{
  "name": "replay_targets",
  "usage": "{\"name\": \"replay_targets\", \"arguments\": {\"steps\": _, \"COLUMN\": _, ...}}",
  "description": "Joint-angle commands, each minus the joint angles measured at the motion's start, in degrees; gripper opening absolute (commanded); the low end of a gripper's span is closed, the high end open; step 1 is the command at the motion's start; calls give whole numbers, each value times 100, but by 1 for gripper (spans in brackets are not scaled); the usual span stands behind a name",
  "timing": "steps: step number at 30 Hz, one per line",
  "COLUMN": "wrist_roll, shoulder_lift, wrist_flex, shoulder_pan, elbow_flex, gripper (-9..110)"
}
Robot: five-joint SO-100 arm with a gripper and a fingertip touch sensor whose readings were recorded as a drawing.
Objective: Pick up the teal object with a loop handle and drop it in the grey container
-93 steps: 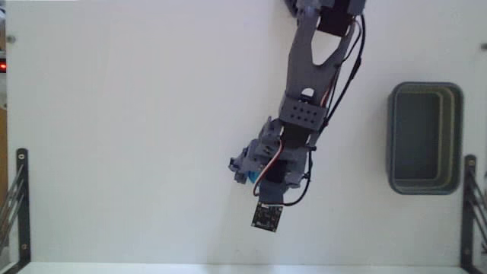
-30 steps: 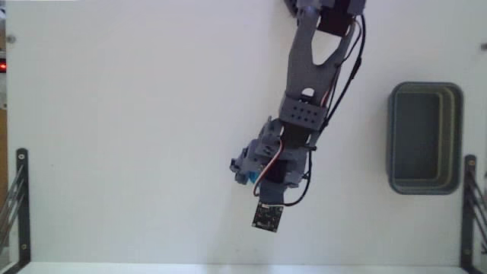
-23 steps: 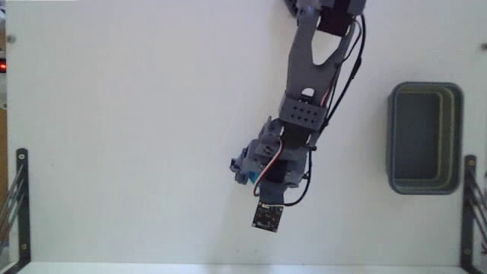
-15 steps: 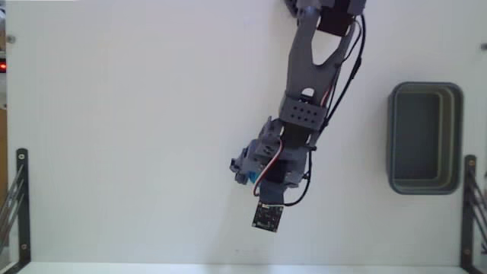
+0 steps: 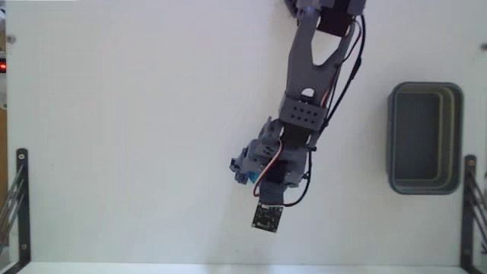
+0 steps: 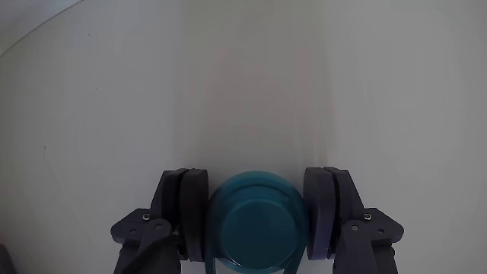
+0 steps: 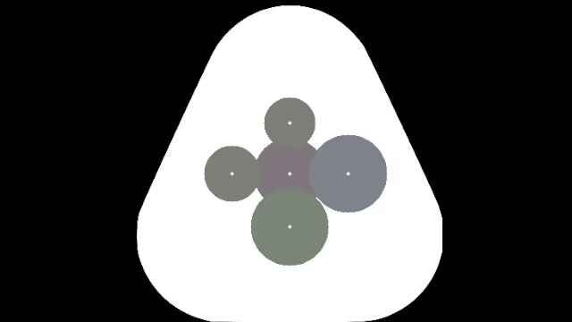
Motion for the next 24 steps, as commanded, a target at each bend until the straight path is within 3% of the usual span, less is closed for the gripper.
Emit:
{"name": "replay_targets", "arguments": {"steps": 1, "wrist_roll": 26, "shoulder_lift": 314, "wrist_flex": 412, "shoulder_pan": -4, "elbow_flex": -370, "gripper": 62}}
{"name": "replay_targets", "arguments": {"steps": 24, "wrist_roll": 26, "shoulder_lift": 220, "wrist_flex": 2621, "shoulder_pan": -4, "elbow_flex": -2674, "gripper": 62}}
